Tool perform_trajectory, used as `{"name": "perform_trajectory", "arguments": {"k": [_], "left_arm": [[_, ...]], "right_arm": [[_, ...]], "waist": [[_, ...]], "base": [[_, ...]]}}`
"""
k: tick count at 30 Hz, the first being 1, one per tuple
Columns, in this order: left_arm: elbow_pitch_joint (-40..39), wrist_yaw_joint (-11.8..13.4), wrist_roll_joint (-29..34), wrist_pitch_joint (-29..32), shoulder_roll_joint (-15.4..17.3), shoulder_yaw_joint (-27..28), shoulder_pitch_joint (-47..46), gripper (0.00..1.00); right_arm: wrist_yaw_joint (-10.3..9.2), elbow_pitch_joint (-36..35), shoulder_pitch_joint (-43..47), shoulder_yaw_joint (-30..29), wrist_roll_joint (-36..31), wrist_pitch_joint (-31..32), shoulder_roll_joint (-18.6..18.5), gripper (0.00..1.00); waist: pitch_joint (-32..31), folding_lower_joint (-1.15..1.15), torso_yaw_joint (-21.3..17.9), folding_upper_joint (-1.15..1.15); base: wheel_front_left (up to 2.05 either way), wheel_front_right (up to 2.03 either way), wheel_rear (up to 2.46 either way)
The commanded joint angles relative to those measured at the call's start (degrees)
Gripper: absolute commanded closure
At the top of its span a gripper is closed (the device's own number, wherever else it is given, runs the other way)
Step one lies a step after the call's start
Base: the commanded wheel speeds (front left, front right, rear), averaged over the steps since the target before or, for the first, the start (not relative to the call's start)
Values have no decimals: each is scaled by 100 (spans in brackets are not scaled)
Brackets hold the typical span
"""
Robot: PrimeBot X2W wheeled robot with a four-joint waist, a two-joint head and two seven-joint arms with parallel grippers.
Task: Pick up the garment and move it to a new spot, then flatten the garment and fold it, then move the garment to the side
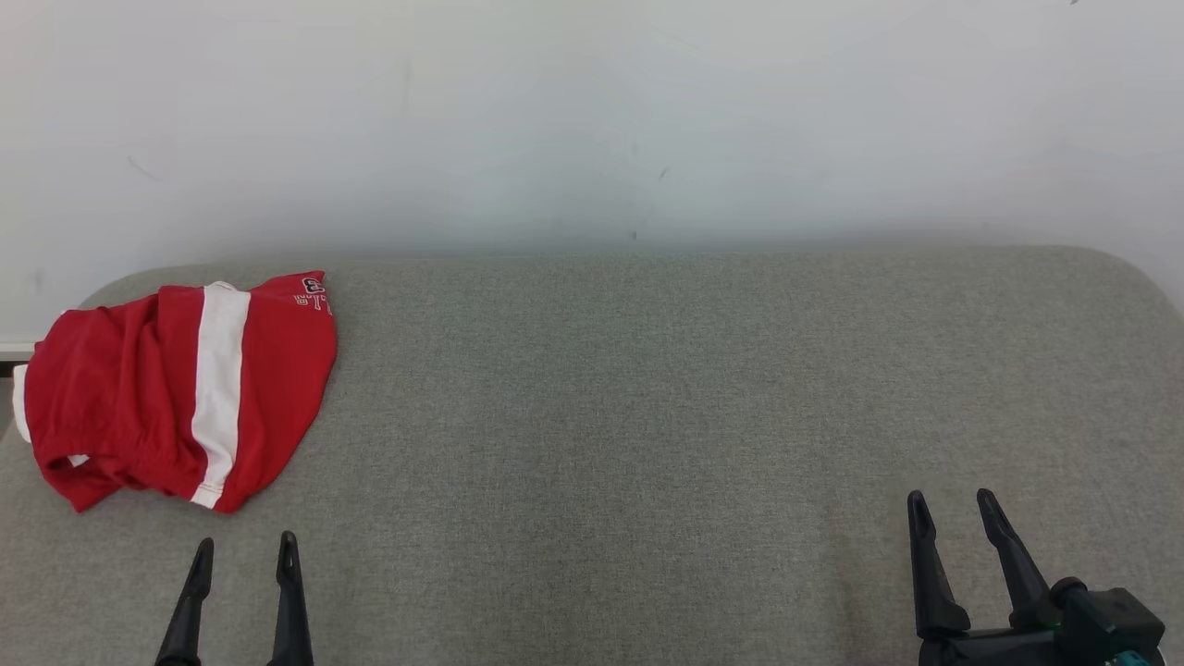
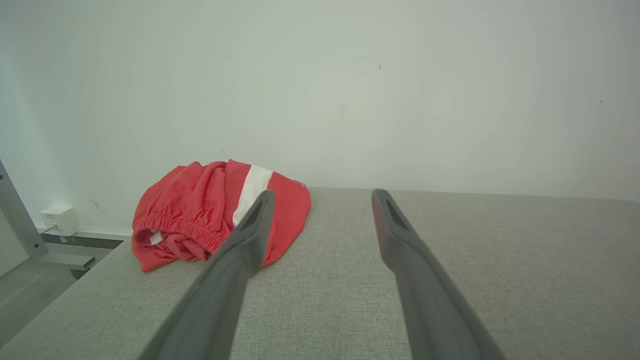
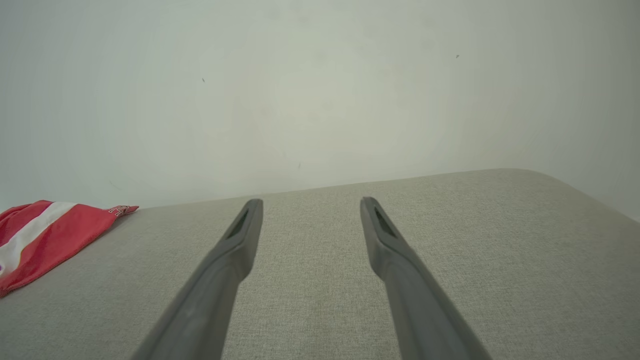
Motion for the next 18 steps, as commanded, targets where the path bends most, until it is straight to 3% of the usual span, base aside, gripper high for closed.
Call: {"name": "perform_trajectory", "arguments": {"k": [1, 18], "left_arm": [[10, -13, -49, -20, -22, 24, 51, 0], [170, -61, 20, -20, -62, 38, -75, 0]], "right_arm": [[-12, 18, 41, 7, 34, -8, -10, 0], [-12, 109, 67, 31, 104, -6, -52, 0]], "waist": [[-1, 0, 0, 0], [0, 0, 239, 0]], "base": [[0, 0, 0], [0, 0, 0]]}}
